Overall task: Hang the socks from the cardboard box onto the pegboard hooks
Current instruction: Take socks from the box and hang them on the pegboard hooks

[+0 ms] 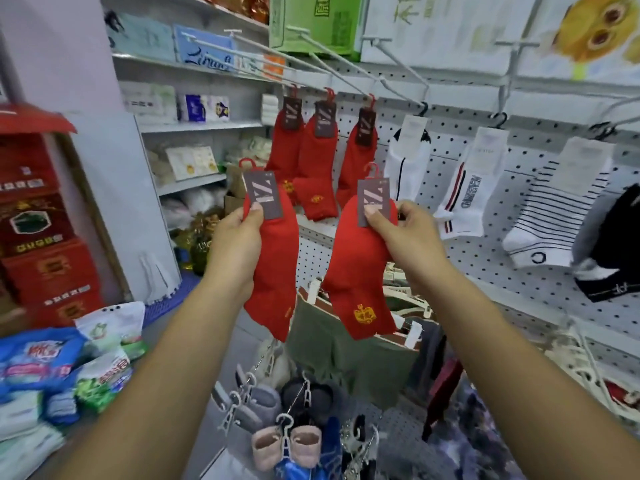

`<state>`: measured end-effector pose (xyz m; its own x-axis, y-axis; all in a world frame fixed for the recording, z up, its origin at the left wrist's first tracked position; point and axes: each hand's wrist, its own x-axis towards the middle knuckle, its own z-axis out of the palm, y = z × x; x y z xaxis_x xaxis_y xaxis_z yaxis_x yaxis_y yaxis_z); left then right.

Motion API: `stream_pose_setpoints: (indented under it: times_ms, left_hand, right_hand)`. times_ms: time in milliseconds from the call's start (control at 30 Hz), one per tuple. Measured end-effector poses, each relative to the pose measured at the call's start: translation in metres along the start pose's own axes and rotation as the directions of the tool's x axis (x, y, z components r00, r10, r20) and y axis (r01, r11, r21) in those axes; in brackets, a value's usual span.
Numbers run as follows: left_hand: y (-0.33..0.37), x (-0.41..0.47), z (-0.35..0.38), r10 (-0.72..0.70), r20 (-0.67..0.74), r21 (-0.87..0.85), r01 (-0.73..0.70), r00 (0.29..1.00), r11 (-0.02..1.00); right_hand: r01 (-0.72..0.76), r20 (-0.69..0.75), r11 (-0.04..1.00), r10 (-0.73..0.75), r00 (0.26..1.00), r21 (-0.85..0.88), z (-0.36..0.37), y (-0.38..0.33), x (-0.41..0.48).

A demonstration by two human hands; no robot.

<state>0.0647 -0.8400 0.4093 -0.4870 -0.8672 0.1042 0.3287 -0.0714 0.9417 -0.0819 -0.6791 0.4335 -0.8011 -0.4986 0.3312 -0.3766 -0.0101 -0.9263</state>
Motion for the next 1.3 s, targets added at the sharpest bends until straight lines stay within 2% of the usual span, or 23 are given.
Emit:
stream_pose_setpoints:
  times_ms: [133, 300, 467, 633, 867, 1100, 1300]
  left_hand:
    - [-0.001, 0.034, -0.007, -0.011, 0.0, -0.033, 0.011, 1.0, 0.999]
    - [0.006, 0.097, -0.019, 0.024, 0.048, -0.027, -0.023, 0.999, 0.999]
    - [0.01, 0.165, -0.042, 0.088, 0.084, 0.044, -0.092, 0.993, 0.995]
    - [0.0, 0.224, -0.058, 0.058, 0.068, 0.09, -0.064, 0.996, 0.994]
    - [0.0, 0.276, -0.049, 0.082, 0.238, 0.078, -0.104, 0.968, 0.992]
    - [0.015, 0.304, -0.054, 0.072, 0.298, 0.018, -0.081, 0.952, 0.997]
    - [0.021, 0.316, -0.064, 0.06, 0.392, -0.012, -0.06, 0.918, 0.998]
  right_hand:
    - [0.0, 0.024, 1.0, 0.0, 1.0, 0.01, 0.03, 0.0, 0.029]
    - [0.018, -0.016, 1.0, -0.018, 1.0, 0.005, 0.07, 0.002, 0.066]
    - [0.017, -0.04, 0.998, -0.02, 0.999, -0.065, 0.125, 0.009, 0.113]
    - [-0.009, -0.064, 0.989, -0.001, 0.998, -0.151, 0.176, 0.018, 0.157]
    - [0.097, -0.224, 0.97, -0.147, 0.963, -0.221, 0.214, -0.009, 0.221]
    - [0.172, -0.269, 0.94, -0.254, 0.929, -0.294, 0.232, -0.036, 0.27]
    - [0.083, -0.22, 0.914, -0.182, 0.958, -0.397, 0.236, -0.03, 0.286]
